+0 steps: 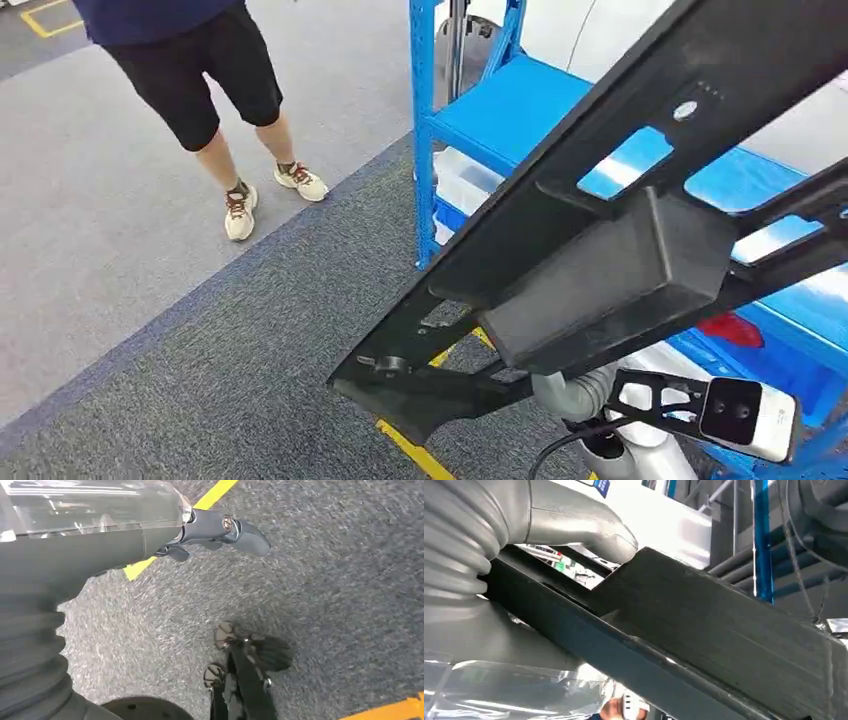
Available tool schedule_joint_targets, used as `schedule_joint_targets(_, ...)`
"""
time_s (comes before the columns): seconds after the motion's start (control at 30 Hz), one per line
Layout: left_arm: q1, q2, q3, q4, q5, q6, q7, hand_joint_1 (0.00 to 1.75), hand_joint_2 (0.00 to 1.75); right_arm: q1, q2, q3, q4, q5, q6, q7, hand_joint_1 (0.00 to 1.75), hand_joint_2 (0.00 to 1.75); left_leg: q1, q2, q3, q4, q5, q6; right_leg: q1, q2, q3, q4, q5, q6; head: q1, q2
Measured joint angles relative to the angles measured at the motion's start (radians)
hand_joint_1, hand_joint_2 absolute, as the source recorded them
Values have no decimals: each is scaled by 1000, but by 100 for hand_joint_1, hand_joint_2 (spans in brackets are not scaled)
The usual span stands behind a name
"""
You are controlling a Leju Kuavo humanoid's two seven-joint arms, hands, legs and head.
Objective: Take the parts from the cabinet and place them on the table.
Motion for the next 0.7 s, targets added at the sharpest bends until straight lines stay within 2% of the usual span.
schedule_joint_targets(0.03, -5, 2, -1, 0, -3, -2, 0, 0, 175, -1, -1, 0, -2, -2, -6, 0, 175, 175, -14, 18, 10, -24, -16, 10, 8, -8, 1, 1, -4, 7, 0, 0)
schedule_joint_targets(0.07, -7, 4, -2, 0, -7, -3, 0, 0, 175, -1, -2, 0, -3, -6, -8, 0, 175, 175, -12, 4, 6, -26, -11, 19, 8, -14, 1, 1, -5, 11, 0, 0)
schedule_joint_targets(0.13, -4, 10, -3, 0, -10, -4, 0, 0, 175, -1, -3, -1, -5, -10, -7, 0, 175, 175, -16, -14, 0, -24, -13, 27, 7, -32, 4, -2, -6, 19, 0, 0)
schedule_joint_targets(0.17, -3, 14, -3, 0, -10, -8, 0, 0, 175, -1, -3, -1, -6, -9, -7, 0, 175, 175, -14, -24, 3, -33, -9, 34, 9, -42, 8, -2, -9, 26, 0, 0)
schedule_joint_targets(0.2, -1, 16, -3, 0, -11, -14, -1, 0, 175, 1, -3, -3, -10, -7, -7, 0, 175, 175, -7, -34, 11, -40, -3, 40, 1, -15, 8, 11, -21, 32, 0, 0)
schedule_joint_targets(0.23, -3, 16, -4, 0, -12, -16, -3, 0, 175, 5, -3, -6, -13, -5, -6, 0, 175, 175, -6, -42, 10, -42, -2, 44, -1, 31, -13, 54, -52, 33, 0, 0)
schedule_joint_targets(0.27, -8, 20, -5, 0, -12, -17, -3, 0, 175, 13, -3, -10, -16, -5, -5, -1, 175, 175, -6, -50, 9, -42, 0, 50, -1, 54, -47, 126, -91, 33, 0, 0)
schedule_joint_targets(0.33, -11, 22, -5, 0, -12, -17, -5, 0, 175, 31, -5, -19, -19, -3, -4, -1, 175, 175, -8, -75, 8, -40, 0, 52, -2, 74, -131, 292, -155, 37, 0, 0)
schedule_joint_targets(0.37, -10, 23, -5, 0, -12, -17, -5, 0, 175, 39, -5, -22, -19, -4, -3, -1, 175, 175, -8, -88, 8, -39, -1, 52, -2, 75, -153, 325, -152, 39, 0, 0)
schedule_joint_targets(0.4, -10, 23, -5, 0, -13, -17, -5, 0, 175, 45, -8, -26, -19, -4, -2, 0, 175, 175, -8, -100, 9, -38, -1, 51, -3, 75, -150, 308, -127, 38, 0, 0)
schedule_joint_targets(0.43, -8, 23, -5, 0, -13, -17, -5, 0, 175, 50, -8, -29, -21, -4, 2, 0, 175, 175, -7, -113, 10, -36, -2, 50, -4, 77, -126, 245, -82, 37, 0, 0)
schedule_joint_targets(0.47, -8, 23, -5, 0, -13, -17, -5, 0, 175, 55, -8, -35, -25, -4, 7, 0, 175, 175, -7, -126, 10, -33, -4, 47, -6, 83, -90, 159, -34, 36, 0, 0)
schedule_joint_targets(0.5, -7, 23, -5, 0, -14, -17, -5, 0, 175, 59, -8, -42, -30, -3, 12, 0, 175, 175, -6, -138, 9, -27, -7, 42, -12, 112, -48, 66, 12, 36, 0, 0)
schedule_joint_targets(0.53, -8, 23, -5, 0, -16, -17, -5, 0, 175, 64, -8, -47, -31, -1, 13, -1, 175, 175, -10, -148, 3, -19, -10, 37, -14, 161, -33, 27, 2, 36, 0, 0)
schedule_joint_targets(0.57, -9, 23, -5, 0, -20, -17, -4, 0, 175, 74, -8, -50, -35, 5, 13, -1, 175, 175, -9, -161, -3, -14, -11, 32, -13, 148, -35, 24, 6, 34, 0, 0)
schedule_joint_targets(0.6, -6, 23, -6, 0, -24, -15, -1, 0, 175, 85, -8, -52, -41, 16, 13, 0, 175, 175, -7, -166, -5, -16, -9, 26, -10, 139, -34, 24, 5, 30, 0, 0)
schedule_joint_targets(0.67, 3, 23, -6, 0, -29, -12, 7, 0, 175, 96, -6, -53, -45, 27, 15, 0, 175, 175, -1, -183, -8, -22, -6, 10, -5, 123, -31, 19, 9, 15, 0, 0)
schedule_joint_targets(0.7, 5, 24, -6, 0, -29, -10, 12, 0, 175, 99, -3, -53, -50, 33, 20, 0, 175, 175, 2, -174, -7, -15, -12, 8, -11, 108, -26, 9, 14, 6, 0, 0)
